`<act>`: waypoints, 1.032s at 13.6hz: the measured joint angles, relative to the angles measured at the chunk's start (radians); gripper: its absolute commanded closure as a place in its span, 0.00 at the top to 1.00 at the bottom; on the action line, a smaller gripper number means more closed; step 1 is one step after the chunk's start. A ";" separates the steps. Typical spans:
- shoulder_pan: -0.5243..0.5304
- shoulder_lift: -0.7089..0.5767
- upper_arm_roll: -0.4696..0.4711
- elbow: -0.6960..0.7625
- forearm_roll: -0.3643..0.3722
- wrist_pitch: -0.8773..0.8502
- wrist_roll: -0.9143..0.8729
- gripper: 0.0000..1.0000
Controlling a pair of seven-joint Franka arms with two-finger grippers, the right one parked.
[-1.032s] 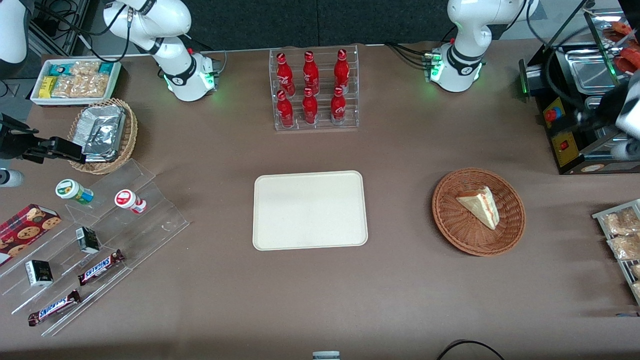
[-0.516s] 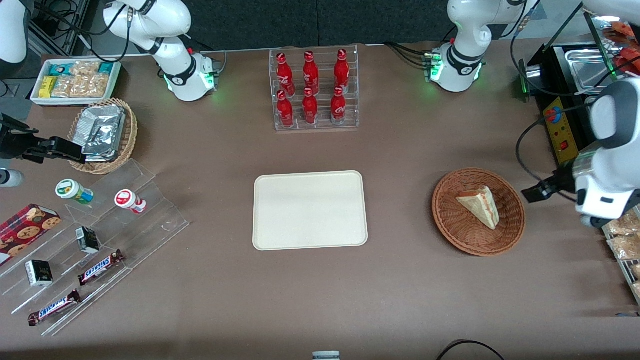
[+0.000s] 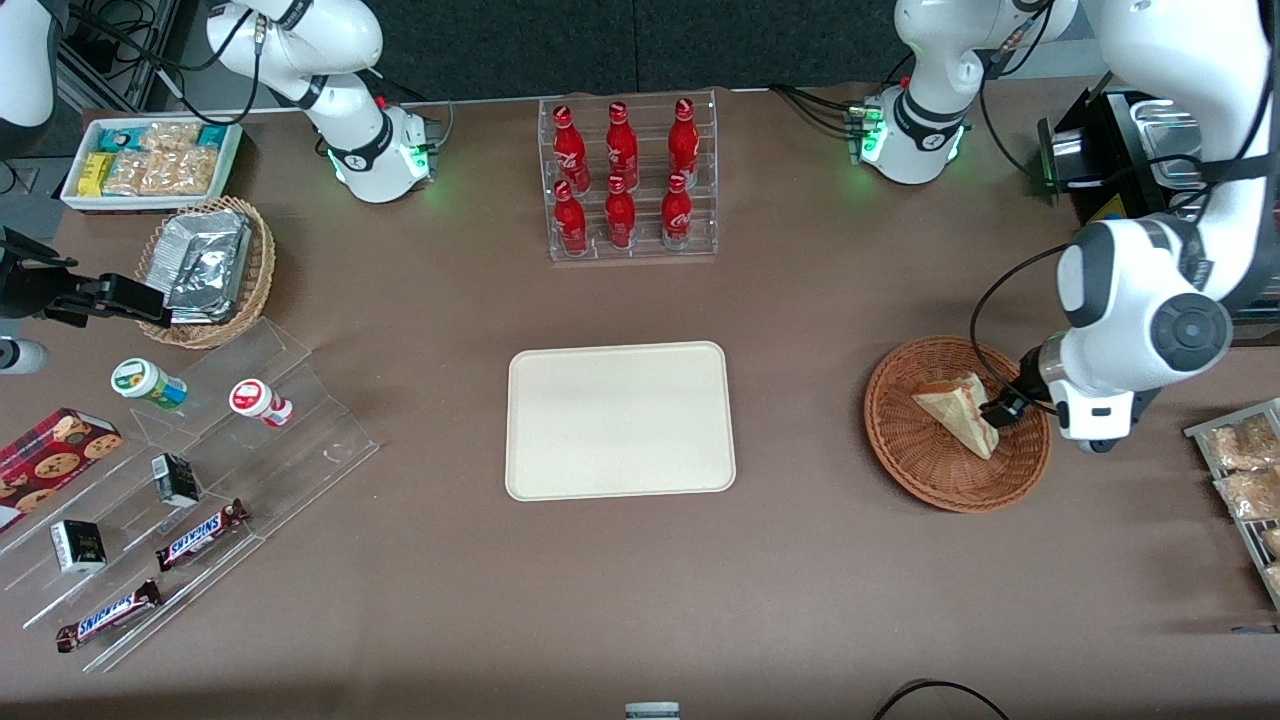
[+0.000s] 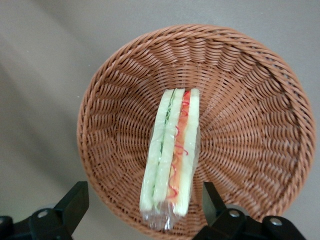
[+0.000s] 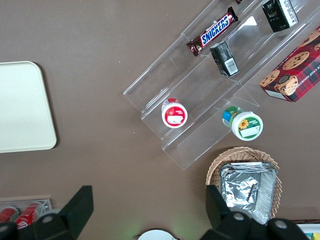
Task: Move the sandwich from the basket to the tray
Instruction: 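Lower the open left gripper over the wrapped sandwich in the basket, then close the left gripper on the sandwich and lift it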
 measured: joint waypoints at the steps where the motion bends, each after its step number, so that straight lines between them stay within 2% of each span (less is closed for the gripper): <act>1: 0.000 -0.001 0.000 -0.025 0.000 0.043 -0.014 1.00; 7: 0.001 -0.007 0.003 -0.132 -0.002 0.221 -0.033 1.00; 14: -0.013 -0.007 0.001 -0.170 -0.010 0.253 -0.034 1.00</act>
